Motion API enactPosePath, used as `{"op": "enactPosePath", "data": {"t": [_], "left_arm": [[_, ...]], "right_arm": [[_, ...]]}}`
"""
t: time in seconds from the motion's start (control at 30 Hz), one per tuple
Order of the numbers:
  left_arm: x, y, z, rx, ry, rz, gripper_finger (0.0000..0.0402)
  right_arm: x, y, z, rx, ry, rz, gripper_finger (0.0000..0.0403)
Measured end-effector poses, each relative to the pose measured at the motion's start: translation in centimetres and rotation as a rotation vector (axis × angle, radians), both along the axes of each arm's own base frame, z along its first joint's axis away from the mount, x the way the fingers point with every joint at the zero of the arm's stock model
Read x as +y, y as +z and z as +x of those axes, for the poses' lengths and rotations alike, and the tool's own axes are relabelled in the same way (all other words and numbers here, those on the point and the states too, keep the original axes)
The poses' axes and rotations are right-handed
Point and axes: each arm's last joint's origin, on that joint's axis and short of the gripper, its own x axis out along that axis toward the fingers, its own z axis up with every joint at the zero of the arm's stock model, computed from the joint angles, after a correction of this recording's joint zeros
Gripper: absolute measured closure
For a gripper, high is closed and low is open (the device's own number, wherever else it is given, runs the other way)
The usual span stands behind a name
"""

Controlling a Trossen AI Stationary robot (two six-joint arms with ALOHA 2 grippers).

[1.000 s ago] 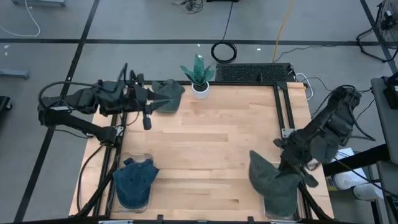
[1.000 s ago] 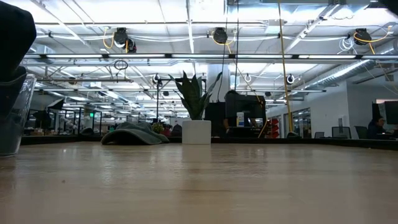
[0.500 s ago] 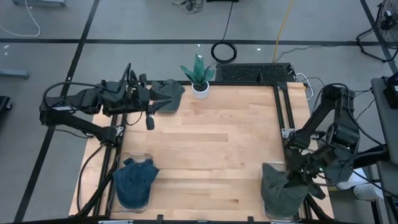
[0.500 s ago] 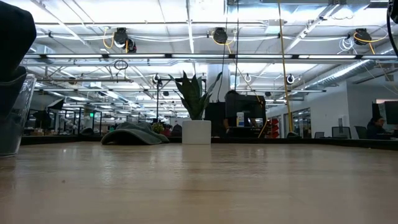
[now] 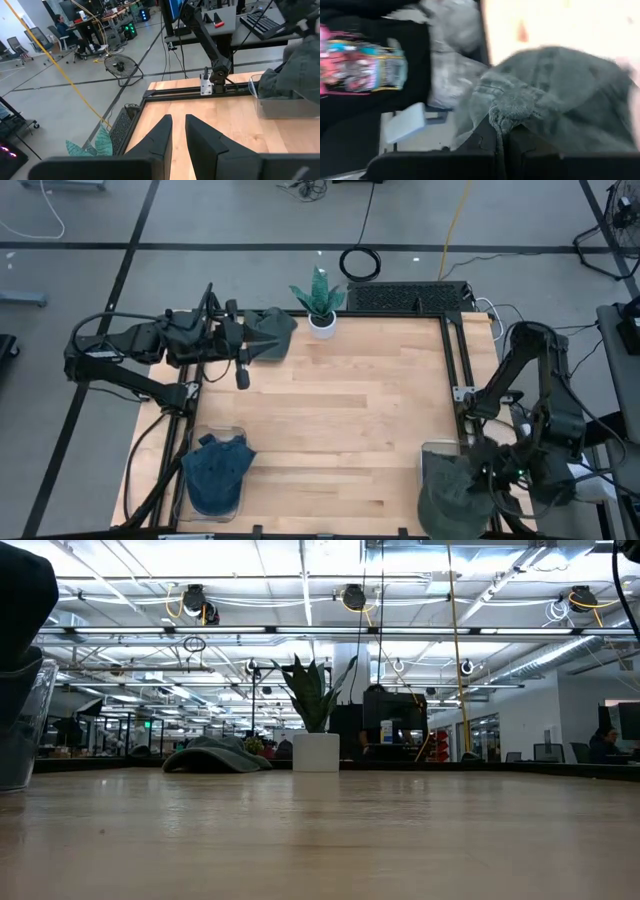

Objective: Pick & Place hat
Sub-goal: Put the top gray cap into the right transparent bin

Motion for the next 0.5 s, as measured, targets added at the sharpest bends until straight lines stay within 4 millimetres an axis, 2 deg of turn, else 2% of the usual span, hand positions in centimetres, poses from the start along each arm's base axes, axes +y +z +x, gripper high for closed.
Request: {"op": "enactPosePath", "data": {"t": [0.3,0.5], "left_arm": [[0.0,0.0,0.0,-0.001,0.0,0.0,0.0339],[0.0,0.0,0.0,-0.001,0.0,0.0,0.0339]], "right_arm": [[-2.5,-1.2,-0.9,0.206,-0.185,-0.159,0.0403],[-3.2,-1.6,-1.8,0.56,-0.277,-0.17,0.0403]]}}
